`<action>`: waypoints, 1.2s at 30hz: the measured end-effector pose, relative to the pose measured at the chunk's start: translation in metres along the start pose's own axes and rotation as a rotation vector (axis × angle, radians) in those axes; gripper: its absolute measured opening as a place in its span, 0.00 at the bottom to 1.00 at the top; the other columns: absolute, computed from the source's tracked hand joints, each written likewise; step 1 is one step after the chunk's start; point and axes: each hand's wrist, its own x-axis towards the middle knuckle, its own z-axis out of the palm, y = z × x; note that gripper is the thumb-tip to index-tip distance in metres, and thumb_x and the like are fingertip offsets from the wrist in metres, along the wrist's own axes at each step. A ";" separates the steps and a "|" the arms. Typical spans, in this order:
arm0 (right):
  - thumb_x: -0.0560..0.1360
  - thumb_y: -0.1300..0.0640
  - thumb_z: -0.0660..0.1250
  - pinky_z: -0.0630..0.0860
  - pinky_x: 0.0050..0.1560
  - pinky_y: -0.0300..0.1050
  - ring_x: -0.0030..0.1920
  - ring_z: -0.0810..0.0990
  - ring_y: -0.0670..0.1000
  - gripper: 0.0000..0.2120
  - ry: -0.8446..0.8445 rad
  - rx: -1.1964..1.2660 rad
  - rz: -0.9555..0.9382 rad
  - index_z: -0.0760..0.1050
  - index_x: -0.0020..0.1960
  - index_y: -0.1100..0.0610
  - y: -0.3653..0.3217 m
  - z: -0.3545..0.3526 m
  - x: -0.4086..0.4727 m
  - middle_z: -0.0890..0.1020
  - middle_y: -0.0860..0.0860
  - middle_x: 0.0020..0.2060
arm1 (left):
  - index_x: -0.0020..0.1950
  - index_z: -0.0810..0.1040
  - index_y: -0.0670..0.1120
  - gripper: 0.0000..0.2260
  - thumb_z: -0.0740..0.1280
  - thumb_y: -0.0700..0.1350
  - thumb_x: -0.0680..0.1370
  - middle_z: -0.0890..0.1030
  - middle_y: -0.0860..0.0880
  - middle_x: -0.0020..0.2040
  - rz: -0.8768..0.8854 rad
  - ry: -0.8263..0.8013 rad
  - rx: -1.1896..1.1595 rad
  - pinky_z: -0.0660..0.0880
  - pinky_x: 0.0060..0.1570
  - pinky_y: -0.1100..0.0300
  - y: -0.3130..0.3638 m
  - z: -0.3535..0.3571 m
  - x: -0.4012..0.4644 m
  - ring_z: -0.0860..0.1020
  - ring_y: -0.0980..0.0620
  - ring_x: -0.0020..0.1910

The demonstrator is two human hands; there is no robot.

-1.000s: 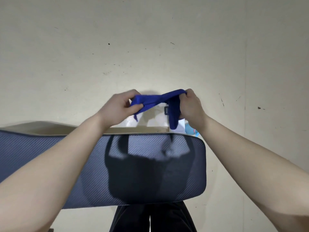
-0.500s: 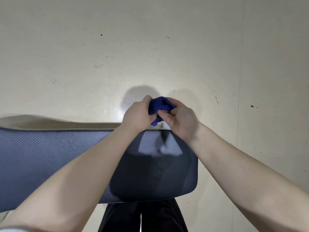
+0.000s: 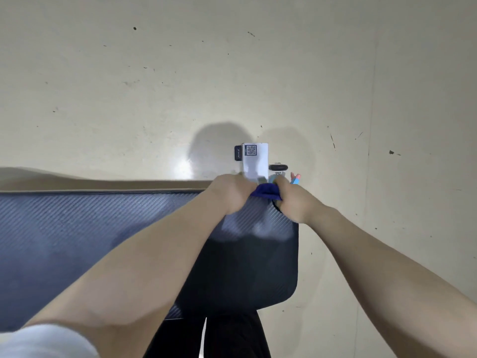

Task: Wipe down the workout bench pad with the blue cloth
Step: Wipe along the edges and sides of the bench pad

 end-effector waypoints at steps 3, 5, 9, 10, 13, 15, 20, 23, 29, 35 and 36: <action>0.78 0.56 0.56 0.73 0.54 0.51 0.51 0.77 0.58 0.17 0.019 0.083 -0.040 0.65 0.66 0.51 -0.018 0.018 0.013 0.78 0.54 0.49 | 0.59 0.74 0.45 0.12 0.57 0.40 0.78 0.79 0.43 0.53 -0.083 0.054 -0.020 0.67 0.42 0.56 -0.016 0.009 -0.009 0.77 0.42 0.53; 0.78 0.53 0.56 0.73 0.54 0.50 0.53 0.77 0.56 0.13 0.040 0.055 -0.190 0.70 0.61 0.52 -0.041 0.027 0.025 0.79 0.53 0.52 | 0.60 0.74 0.46 0.14 0.57 0.40 0.76 0.79 0.43 0.55 -0.179 0.039 0.000 0.66 0.42 0.56 -0.038 0.009 -0.024 0.77 0.41 0.55; 0.77 0.59 0.57 0.75 0.50 0.54 0.47 0.78 0.57 0.10 0.041 0.034 -0.328 0.75 0.54 0.56 -0.069 0.039 0.035 0.81 0.54 0.48 | 0.58 0.75 0.46 0.13 0.57 0.39 0.76 0.79 0.43 0.56 -0.317 -0.017 0.045 0.68 0.43 0.56 -0.057 0.006 -0.046 0.77 0.41 0.55; 0.76 0.60 0.56 0.75 0.50 0.54 0.46 0.78 0.56 0.10 0.042 0.031 -0.326 0.75 0.53 0.56 -0.065 0.036 0.033 0.81 0.53 0.46 | 0.59 0.75 0.46 0.13 0.57 0.39 0.76 0.79 0.44 0.56 -0.318 -0.020 0.050 0.68 0.43 0.56 -0.052 0.006 -0.043 0.77 0.42 0.55; 0.75 0.64 0.55 0.72 0.52 0.45 0.48 0.76 0.52 0.15 0.015 0.061 -0.238 0.75 0.55 0.52 -0.035 0.020 0.020 0.79 0.49 0.48 | 0.59 0.75 0.46 0.13 0.57 0.40 0.77 0.79 0.43 0.56 -0.223 0.022 -0.022 0.69 0.45 0.56 -0.026 0.006 -0.021 0.77 0.42 0.56; 0.77 0.61 0.55 0.70 0.53 0.46 0.50 0.75 0.54 0.12 0.001 0.101 -0.118 0.75 0.48 0.49 -0.004 0.013 0.009 0.78 0.50 0.47 | 0.59 0.75 0.45 0.14 0.57 0.40 0.76 0.79 0.43 0.57 -0.139 0.031 -0.080 0.72 0.49 0.54 -0.003 0.007 -0.003 0.77 0.41 0.56; 0.79 0.55 0.56 0.68 0.58 0.53 0.52 0.75 0.60 0.10 0.019 0.124 0.008 0.70 0.53 0.60 0.018 0.013 0.010 0.79 0.59 0.49 | 0.57 0.74 0.43 0.13 0.55 0.36 0.76 0.78 0.42 0.55 -0.144 0.058 -0.141 0.68 0.43 0.56 0.010 -0.002 0.016 0.77 0.42 0.53; 0.78 0.57 0.58 0.69 0.48 0.49 0.40 0.72 0.54 0.11 0.121 0.167 -0.097 0.65 0.37 0.50 -0.010 0.014 0.018 0.72 0.49 0.33 | 0.56 0.74 0.42 0.12 0.57 0.36 0.75 0.78 0.40 0.53 -0.195 0.139 -0.182 0.68 0.42 0.56 -0.012 -0.003 -0.003 0.77 0.40 0.52; 0.76 0.61 0.59 0.63 0.38 0.45 0.39 0.71 0.56 0.04 0.104 0.053 -0.299 0.68 0.50 0.60 -0.068 0.029 0.029 0.76 0.58 0.41 | 0.44 0.71 0.45 0.06 0.57 0.36 0.75 0.77 0.41 0.43 -0.350 0.226 -0.321 0.65 0.38 0.56 -0.051 -0.001 -0.058 0.74 0.40 0.45; 0.73 0.59 0.66 0.69 0.42 0.43 0.39 0.74 0.50 0.04 0.217 0.594 -0.106 0.72 0.42 0.53 -0.048 -0.006 0.027 0.76 0.48 0.35 | 0.48 0.75 0.48 0.04 0.61 0.45 0.77 0.78 0.50 0.38 -0.406 0.344 -0.969 0.70 0.40 0.61 -0.064 -0.014 -0.050 0.74 0.52 0.38; 0.72 0.59 0.67 0.70 0.44 0.44 0.41 0.75 0.51 0.05 0.256 0.684 -0.052 0.72 0.45 0.53 -0.040 -0.010 0.029 0.78 0.50 0.39 | 0.51 0.75 0.47 0.06 0.61 0.46 0.78 0.79 0.49 0.41 -0.368 0.362 -1.019 0.71 0.43 0.60 -0.062 -0.017 -0.044 0.75 0.51 0.40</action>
